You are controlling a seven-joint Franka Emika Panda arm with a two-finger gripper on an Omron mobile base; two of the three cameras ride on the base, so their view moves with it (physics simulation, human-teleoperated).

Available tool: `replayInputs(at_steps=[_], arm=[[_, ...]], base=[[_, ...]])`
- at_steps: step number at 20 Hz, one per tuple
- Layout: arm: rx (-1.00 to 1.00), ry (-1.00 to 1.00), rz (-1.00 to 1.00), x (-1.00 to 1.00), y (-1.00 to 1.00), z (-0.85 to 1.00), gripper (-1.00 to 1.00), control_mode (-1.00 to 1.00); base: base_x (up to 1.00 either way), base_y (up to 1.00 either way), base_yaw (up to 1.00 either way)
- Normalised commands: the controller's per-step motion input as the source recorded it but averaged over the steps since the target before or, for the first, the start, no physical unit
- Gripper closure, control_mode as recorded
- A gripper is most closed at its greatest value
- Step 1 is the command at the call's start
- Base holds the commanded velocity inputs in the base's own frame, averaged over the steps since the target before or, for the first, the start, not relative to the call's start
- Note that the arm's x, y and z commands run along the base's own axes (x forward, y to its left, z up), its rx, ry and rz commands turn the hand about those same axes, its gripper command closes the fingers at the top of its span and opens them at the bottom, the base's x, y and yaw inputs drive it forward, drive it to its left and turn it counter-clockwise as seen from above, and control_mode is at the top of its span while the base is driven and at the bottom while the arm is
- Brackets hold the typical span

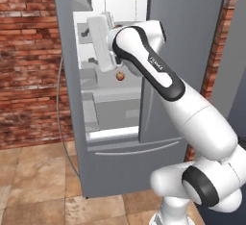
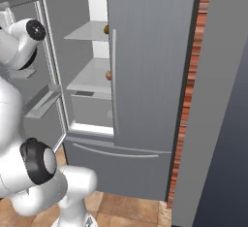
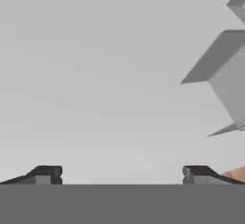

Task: Retrieve the mango and peach from the fridge and place them into the bowl on the dining table.

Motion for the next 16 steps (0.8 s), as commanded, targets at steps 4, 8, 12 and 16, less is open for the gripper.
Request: replayInputs(at_steps=[4, 8, 12, 16], arm=[[0.00, -0.18, -0.09, -0.43, -0.71, 0.01, -1.00, -1.00], [-0.01, -0.10, -0.08, -0.07, -1.00, -0.11, -1.00, -1.00], [-0.09, -0.09, -0.02, 0.00, -1.00, -0.06, -1.00, -1.00], [-0.28, -0.08, 0.00, -0.03, -0.85, 0.00, -1.00, -1.00]], base=[[0.00, 0.00, 0.00], [0.00, 0.00, 0.00], [0.00, 0.00, 0.00], [0.00, 0.00, 0.00]])
